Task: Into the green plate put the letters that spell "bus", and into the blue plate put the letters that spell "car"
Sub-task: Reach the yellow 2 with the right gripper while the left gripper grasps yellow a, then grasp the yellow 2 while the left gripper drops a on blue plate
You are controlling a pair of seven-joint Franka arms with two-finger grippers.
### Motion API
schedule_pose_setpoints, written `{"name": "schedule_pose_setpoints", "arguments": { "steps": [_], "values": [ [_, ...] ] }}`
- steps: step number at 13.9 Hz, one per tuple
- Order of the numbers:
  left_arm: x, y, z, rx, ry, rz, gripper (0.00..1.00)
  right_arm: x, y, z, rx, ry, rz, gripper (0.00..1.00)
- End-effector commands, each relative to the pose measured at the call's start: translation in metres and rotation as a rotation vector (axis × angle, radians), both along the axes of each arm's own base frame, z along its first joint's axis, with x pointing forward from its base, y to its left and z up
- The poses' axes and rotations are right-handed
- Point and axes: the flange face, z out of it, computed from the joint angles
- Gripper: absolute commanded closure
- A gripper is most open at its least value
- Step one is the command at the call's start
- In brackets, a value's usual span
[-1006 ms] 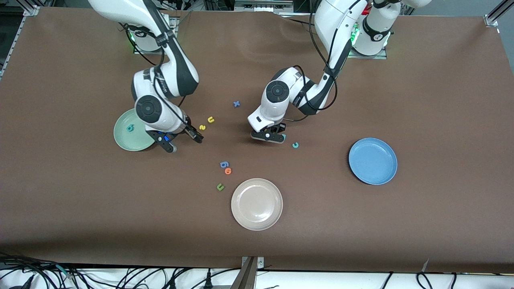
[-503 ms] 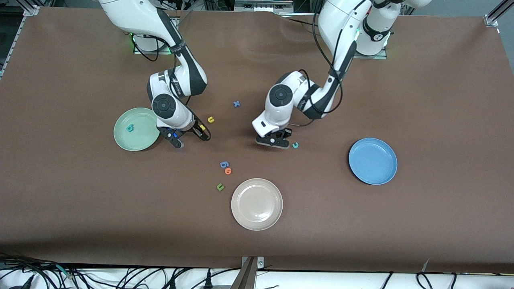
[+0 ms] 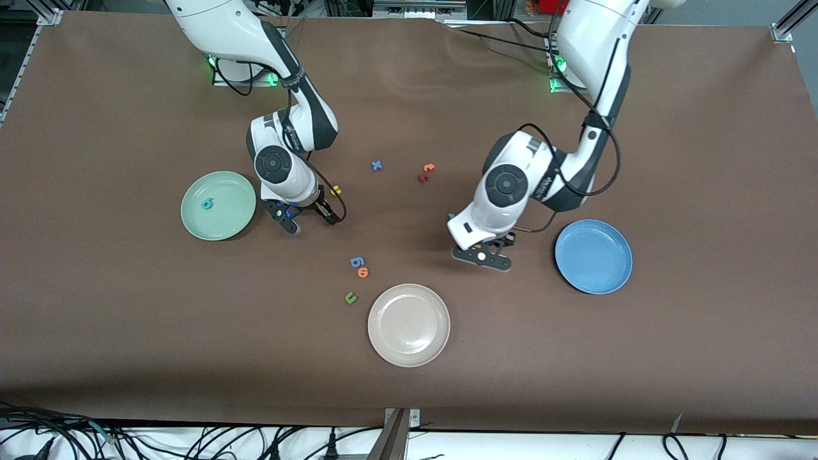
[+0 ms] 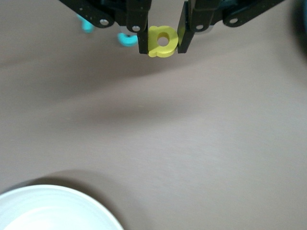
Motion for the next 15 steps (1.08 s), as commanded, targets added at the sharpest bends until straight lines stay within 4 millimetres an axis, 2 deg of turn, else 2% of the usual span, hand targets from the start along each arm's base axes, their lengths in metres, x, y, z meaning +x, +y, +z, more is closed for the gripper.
{"name": "schedule_pose_setpoints", "arguments": {
  "steps": [1, 2, 4, 6, 7, 9, 10, 12, 14, 15],
  "values": [
    [0.023, 0.064, 0.000, 0.020, 0.037, -0.092, 0.84, -0.007, -0.001, -0.005, 0.005, 0.006, -0.018, 0.30],
    [0.030, 0.084, 0.002, 0.021, 0.048, -0.097, 0.84, -0.007, -0.001, -0.005, 0.005, 0.006, -0.018, 0.30],
    [0.032, 0.111, 0.009, 0.058, 0.039, -0.102, 0.84, -0.010, 0.002, -0.007, 0.005, 0.011, -0.012, 0.32],
    [0.028, 0.128, 0.024, 0.098, 0.021, -0.118, 0.84, -0.011, 0.004, -0.008, 0.006, 0.013, -0.010, 0.47],
    [0.024, 0.141, 0.026, 0.099, 0.028, -0.128, 0.84, -0.011, 0.004, -0.008, 0.007, 0.013, -0.008, 0.51],
    [0.022, 0.172, 0.031, 0.089, 0.021, -0.160, 0.85, -0.010, 0.005, -0.006, 0.009, 0.011, -0.008, 0.51],
    [0.019, 0.183, 0.031, 0.080, 0.005, -0.186, 0.85, -0.011, 0.005, -0.006, 0.008, 0.012, -0.008, 0.51],
    [0.018, 0.222, 0.021, 0.067, -0.028, -0.207, 0.85, -0.011, 0.005, -0.003, 0.011, 0.013, -0.009, 0.50],
    [0.014, 0.245, 0.005, 0.058, -0.058, -0.209, 0.85, -0.011, 0.007, -0.001, 0.014, 0.012, -0.006, 0.51],
    [0.009, 0.248, -0.003, 0.053, -0.080, -0.208, 0.85, -0.011, 0.006, -0.001, 0.013, 0.011, -0.006, 0.54]
  ]
}}
